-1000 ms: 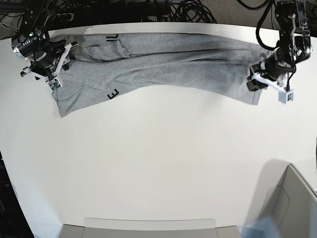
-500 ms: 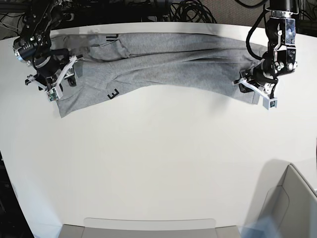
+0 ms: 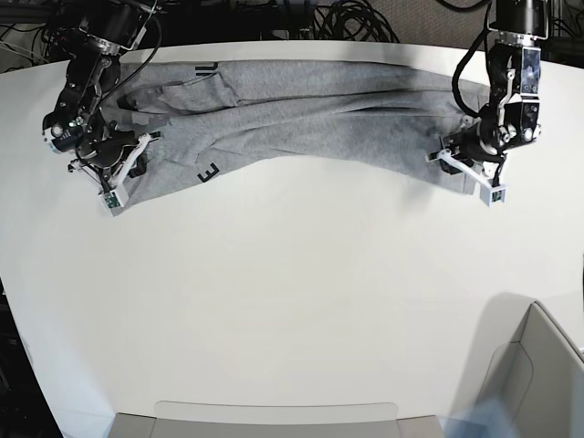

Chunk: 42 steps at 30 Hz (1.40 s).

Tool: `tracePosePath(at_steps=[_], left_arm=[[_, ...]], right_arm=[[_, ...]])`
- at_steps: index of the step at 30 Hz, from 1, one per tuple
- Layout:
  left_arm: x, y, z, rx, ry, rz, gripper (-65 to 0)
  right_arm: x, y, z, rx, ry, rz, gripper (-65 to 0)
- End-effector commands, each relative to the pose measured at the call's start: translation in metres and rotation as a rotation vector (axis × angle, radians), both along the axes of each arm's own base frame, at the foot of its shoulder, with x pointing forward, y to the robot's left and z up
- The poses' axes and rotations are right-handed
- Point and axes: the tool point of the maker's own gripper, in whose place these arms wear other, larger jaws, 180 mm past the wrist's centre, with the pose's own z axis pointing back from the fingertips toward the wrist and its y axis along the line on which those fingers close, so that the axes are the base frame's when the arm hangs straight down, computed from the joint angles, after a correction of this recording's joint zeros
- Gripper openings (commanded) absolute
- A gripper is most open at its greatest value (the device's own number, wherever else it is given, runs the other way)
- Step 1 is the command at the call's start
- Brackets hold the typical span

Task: Fold the T-shirt properly
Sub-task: 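Grasp the folded shirt's edge with both grippers and pull it flat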

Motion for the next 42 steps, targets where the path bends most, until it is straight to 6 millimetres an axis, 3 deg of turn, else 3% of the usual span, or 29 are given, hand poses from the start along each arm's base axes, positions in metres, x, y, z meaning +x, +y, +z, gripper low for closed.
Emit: tracePosePath(at_steps=[1,5,9,13,17,23,32,37,40,42], left_arm=[[0.003,0.01,-0.006,0.009,0.002,0.022,-41.7],[-0.002,0.027,-0.02,0.032,0.009,0.069,-41.7],[-0.015,0.055,-0.03,0.046,0.036,0.163,-41.7],[-0.018,0.08,-0.029,0.054,0.027,0.249,-41.7],[-0.014,0.09,-0.023,0.068,-0.005,0.272,-41.7],[-0.005,0.079,-0.017,0.053,-0.041,0.255,-41.7],[0.034,0.062,0.024,0.032,-0.174,0.213,-41.7],[0.05,0.045,0.057,0.026,-0.243,0.141,-41.6],[0.063,0.032,0.091,0.058,-0.337,-0.03,-41.6],[0.064,0.026,0.102,0.067,-0.377,-0.131,-41.6]], right_arm=[[0.011,0.003,0.002,-0.012,-0.013,0.028,-64.7],[0.014,-0.007,-0.011,-0.041,0.036,0.007,-64.7],[0.022,-0.026,-0.006,-0.037,0.01,-0.076,-64.7],[0.029,-0.04,-0.009,-0.018,-0.032,-0.193,-64.7],[0.032,-0.051,-0.007,-0.03,-0.05,-0.261,-64.6],[0.035,-0.046,-0.004,-0.009,-0.065,-0.258,-64.5],[0.042,-0.043,0.006,0.069,-0.11,-0.267,-64.2],[0.042,-0.043,0.006,0.067,-0.11,-0.266,-54.8],[0.044,-0.045,0.012,0.059,-0.126,-0.264,-48.5],[0.047,-0.044,0.022,0.047,-0.156,-0.257,-47.7]])
